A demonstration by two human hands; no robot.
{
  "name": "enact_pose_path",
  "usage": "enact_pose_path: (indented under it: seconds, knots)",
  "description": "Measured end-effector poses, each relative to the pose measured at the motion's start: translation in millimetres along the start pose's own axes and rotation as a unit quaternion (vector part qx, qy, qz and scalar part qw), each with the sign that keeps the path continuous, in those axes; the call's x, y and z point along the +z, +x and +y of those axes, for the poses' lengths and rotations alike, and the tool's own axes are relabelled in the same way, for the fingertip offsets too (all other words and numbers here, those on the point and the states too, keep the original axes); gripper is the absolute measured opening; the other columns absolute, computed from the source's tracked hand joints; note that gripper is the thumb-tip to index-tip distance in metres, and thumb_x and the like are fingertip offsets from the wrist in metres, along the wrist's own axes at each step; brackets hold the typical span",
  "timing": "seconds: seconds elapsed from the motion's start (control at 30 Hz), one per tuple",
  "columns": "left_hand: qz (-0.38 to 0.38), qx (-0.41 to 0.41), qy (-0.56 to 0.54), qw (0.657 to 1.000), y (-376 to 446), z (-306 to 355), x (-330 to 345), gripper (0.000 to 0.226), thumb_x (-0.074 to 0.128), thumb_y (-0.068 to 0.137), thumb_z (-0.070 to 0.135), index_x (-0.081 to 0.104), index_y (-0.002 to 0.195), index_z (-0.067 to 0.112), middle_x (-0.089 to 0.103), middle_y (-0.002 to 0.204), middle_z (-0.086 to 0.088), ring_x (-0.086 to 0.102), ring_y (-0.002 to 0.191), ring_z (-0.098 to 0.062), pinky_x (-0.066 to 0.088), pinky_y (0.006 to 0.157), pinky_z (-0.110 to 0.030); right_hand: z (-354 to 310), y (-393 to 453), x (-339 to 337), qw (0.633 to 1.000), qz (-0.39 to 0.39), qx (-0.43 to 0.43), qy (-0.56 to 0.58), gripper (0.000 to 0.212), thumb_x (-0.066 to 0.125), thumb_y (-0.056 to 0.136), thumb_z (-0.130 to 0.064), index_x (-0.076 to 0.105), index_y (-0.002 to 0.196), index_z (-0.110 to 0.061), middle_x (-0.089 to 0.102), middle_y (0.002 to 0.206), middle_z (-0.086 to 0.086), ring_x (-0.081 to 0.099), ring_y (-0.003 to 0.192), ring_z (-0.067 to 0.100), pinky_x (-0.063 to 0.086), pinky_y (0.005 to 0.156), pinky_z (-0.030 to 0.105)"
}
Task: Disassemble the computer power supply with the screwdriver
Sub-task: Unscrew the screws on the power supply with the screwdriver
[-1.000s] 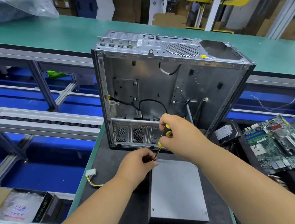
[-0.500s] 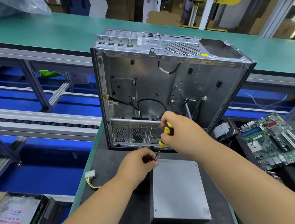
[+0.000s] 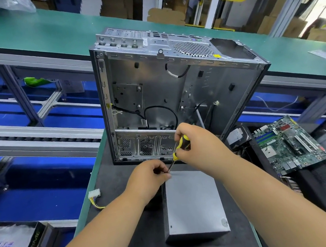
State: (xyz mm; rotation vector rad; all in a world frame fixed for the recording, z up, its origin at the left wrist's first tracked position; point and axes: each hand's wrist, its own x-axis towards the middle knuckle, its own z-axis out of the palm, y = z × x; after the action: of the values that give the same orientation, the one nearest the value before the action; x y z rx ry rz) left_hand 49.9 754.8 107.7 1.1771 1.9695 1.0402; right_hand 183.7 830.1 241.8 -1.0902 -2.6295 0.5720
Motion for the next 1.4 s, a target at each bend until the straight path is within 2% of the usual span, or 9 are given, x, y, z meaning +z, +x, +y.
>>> enact_pose_path:
  seconds: [0.3, 0.4, 0.53, 0.63, 0.83, 0.97, 1.1, 1.27, 1.4]
  knots:
    - [0.003, 0.05, -0.012, 0.999, 3.3, 0.4, -3.3, 0.017, 0.076, 0.083, 0.025, 0.065, 0.074, 0.036, 0.066, 0.085, 0.013, 0.06, 0.084, -0.005, 0.048, 0.073, -0.025, 16.2, -30.6, 1.8, 0.993, 0.095, 0.063, 0.037, 0.019, 0.07, 0.086, -0.031, 0.051, 0.082, -0.03, 0.058, 0.077, -0.01, 0.054, 0.07, 0.006, 0.04, 0.057, 0.028]
    - [-0.007, 0.068, -0.065, 0.996, 2.7, 4.2, -6.9, 0.019, 0.073, 0.086, 0.022, 0.065, 0.079, 0.037, 0.067, 0.083, 0.017, 0.06, 0.079, -0.001, 0.044, 0.067, -0.013, 25.1, -42.8, 1.8, 0.974, 0.151, 0.12, 0.116, 0.021, 0.068, 0.089, -0.039, 0.053, 0.08, -0.026, 0.06, 0.069, -0.011, 0.051, 0.061, 0.007, 0.04, 0.054, 0.028]
    - [-0.01, 0.076, -0.119, 0.99, -2.4, 14.1, -12.0, 0.017, 0.069, 0.09, 0.018, 0.068, 0.082, 0.034, 0.068, 0.082, 0.015, 0.059, 0.072, 0.003, 0.045, 0.065, -0.008, 37.2, -52.6, -1.9, 0.912, 0.212, 0.194, 0.293, 0.018, 0.067, 0.091, -0.033, 0.062, 0.082, -0.018, 0.068, 0.066, -0.007, 0.064, 0.064, 0.013, 0.052, 0.065, 0.034]
    - [-0.006, 0.062, -0.142, 0.988, -9.4, 24.3, -8.9, 0.018, 0.062, 0.095, 0.016, 0.07, 0.087, 0.03, 0.072, 0.083, 0.012, 0.064, 0.076, 0.001, 0.045, 0.069, -0.009, 53.1, -60.0, -6.7, 0.848, 0.233, 0.237, 0.413, 0.018, 0.064, 0.094, -0.025, 0.066, 0.079, -0.014, 0.069, 0.063, -0.003, 0.061, 0.055, 0.01, 0.046, 0.058, 0.023]
    - [-0.011, 0.059, -0.139, 0.989, -26.6, 56.0, 20.7, 0.017, 0.06, 0.096, 0.019, 0.071, 0.088, 0.03, 0.071, 0.084, 0.008, 0.064, 0.079, -0.002, 0.044, 0.064, -0.005, 98.2, -86.4, -21.0, 0.725, 0.156, 0.295, 0.602, 0.016, 0.055, 0.097, -0.015, 0.068, 0.098, -0.007, 0.073, 0.071, 0.005, 0.063, 0.056, 0.01, 0.045, 0.053, 0.02]
    - [-0.04, 0.075, -0.117, 0.989, -38.7, 83.1, 62.0, 0.014, 0.067, 0.09, 0.015, 0.07, 0.083, 0.026, 0.067, 0.078, 0.007, 0.055, 0.068, 0.0, 0.043, 0.06, -0.009, 132.1, -113.5, -31.8, 0.764, 0.146, 0.242, 0.58, 0.002, 0.059, 0.095, -0.012, 0.06, 0.096, -0.012, 0.077, 0.085, 0.005, 0.061, 0.061, 0.008, 0.038, 0.051, 0.018]
    - [-0.103, 0.111, -0.07, 0.986, -49.2, 105.4, 111.2, 0.019, 0.07, 0.087, 0.012, 0.067, 0.081, 0.03, 0.067, 0.079, 0.013, 0.057, 0.072, -0.002, 0.045, 0.067, -0.013, 168.6, -146.1, -47.0, 0.81, 0.126, 0.223, 0.527, 0.018, 0.06, 0.094, -0.01, 0.066, 0.11, -0.017, 0.078, 0.094, 0.005, 0.069, 0.077, 0.003, 0.043, 0.053, 0.012]
    - [-0.138, 0.161, 0.034, 0.977, -58.5, 124.8, 174.5, 0.024, 0.071, 0.085, 0.02, 0.061, 0.078, 0.04, 0.065, 0.084, 0.026, 0.06, 0.08, 0.006, 0.041, 0.07, -0.006, 210.6, -179.0, -59.3, 0.819, 0.127, 0.232, 0.51, 0.017, 0.063, 0.091, -0.007, 0.067, 0.106, -0.014, 0.078, 0.088, 0.0, 0.067, 0.07, -0.001, 0.045, 0.055, 0.012]
    - [-0.152, 0.148, 0.072, 0.975, -63.7, 132.4, 216.6, 0.016, 0.069, 0.087, 0.026, 0.061, 0.079, 0.037, 0.065, 0.077, 0.018, 0.059, 0.075, 0.001, 0.046, 0.07, -0.019, 244.6, -197.6, -64.2, 0.826, 0.13, 0.276, 0.473, 0.015, 0.067, 0.089, -0.008, 0.066, 0.103, -0.014, 0.077, 0.089, 0.002, 0.06, 0.064, 0.002, 0.041, 0.067, 0.024]
